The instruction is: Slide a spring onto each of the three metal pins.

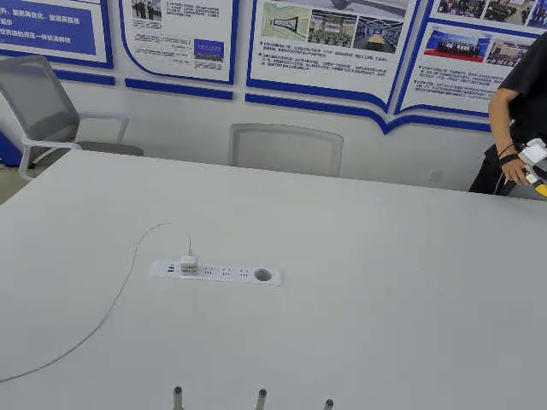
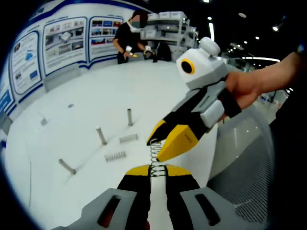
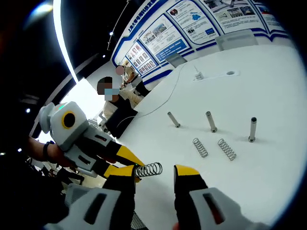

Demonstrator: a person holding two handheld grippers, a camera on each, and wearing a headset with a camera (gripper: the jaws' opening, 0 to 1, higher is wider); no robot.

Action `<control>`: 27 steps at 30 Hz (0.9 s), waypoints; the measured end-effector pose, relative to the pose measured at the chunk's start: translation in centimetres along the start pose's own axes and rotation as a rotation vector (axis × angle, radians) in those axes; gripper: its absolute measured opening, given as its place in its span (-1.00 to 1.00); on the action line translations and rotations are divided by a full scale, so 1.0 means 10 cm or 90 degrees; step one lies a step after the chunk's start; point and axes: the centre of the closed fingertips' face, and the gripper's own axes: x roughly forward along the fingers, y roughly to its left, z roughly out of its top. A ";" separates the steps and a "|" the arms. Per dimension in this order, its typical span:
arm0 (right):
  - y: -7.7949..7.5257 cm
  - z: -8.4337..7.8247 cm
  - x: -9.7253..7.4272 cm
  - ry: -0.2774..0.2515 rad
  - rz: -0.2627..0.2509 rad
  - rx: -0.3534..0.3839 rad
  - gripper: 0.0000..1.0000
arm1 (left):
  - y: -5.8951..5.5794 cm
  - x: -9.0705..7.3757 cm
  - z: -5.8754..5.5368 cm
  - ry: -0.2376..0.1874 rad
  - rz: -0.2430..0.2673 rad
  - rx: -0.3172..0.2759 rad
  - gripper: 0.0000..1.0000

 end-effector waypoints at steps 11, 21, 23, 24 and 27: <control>0.09 -0.02 0.01 -0.003 0.039 0.049 -0.55 | -0.05 0.00 0.04 -0.002 -0.013 0.022 -0.79; 0.12 0.02 -0.05 -0.004 0.059 0.078 -0.66 | -0.07 0.02 0.03 0.010 -0.028 0.062 -0.80; 0.13 0.03 -0.06 -0.006 0.063 0.081 -0.70 | -0.07 0.02 0.03 0.012 -0.031 0.068 -0.80; 0.13 0.03 -0.06 -0.006 0.064 0.082 -0.70 | -0.07 0.03 0.03 0.012 -0.032 0.067 -0.80; 0.16 0.05 -0.06 -0.004 0.070 0.083 -0.72 | -0.08 0.04 0.04 0.013 -0.041 0.073 -0.80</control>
